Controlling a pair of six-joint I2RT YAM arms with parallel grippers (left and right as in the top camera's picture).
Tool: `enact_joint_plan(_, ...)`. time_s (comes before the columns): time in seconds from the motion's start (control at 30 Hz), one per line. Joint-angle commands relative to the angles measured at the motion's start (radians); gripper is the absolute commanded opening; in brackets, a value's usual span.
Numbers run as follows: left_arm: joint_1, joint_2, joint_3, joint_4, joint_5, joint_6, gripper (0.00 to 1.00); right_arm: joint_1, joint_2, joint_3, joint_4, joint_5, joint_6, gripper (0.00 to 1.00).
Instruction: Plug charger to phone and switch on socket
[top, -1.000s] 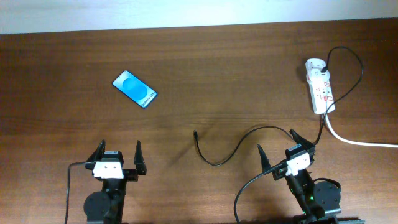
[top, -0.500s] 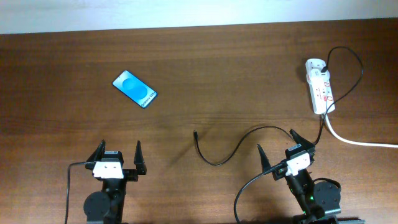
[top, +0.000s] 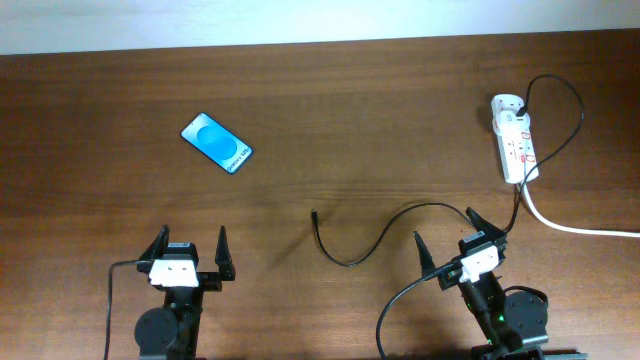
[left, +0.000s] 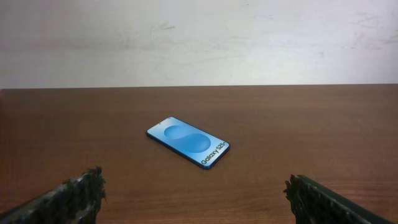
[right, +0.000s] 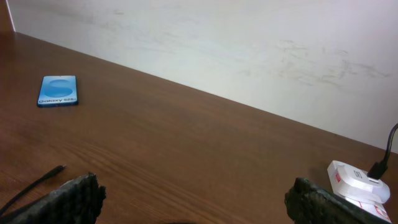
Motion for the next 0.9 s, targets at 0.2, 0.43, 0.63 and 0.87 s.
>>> enact_joint_plan(0.2,0.006,-0.005,0.05,-0.04,0.068,-0.105,0.99,0.006,-0.008,-0.007,-0.004,0.009,0.008,0.99)
enact_joint_plan(0.43,0.006,0.563,0.665,-0.525,0.017,-0.095,0.99,0.006,-0.008,-0.007,-0.004,0.009,0.008,0.98)
enact_joint_plan(0.63,0.006,1.379,1.252,-0.832,0.198,-0.127,0.99,0.006,-0.008,-0.007,-0.004,0.009,0.008,0.98)
enact_joint_plan(0.87,0.005,1.632,1.252,-0.715,0.312,-0.409,0.99,0.006,-0.008,-0.007,-0.004,0.009,0.008,0.98)
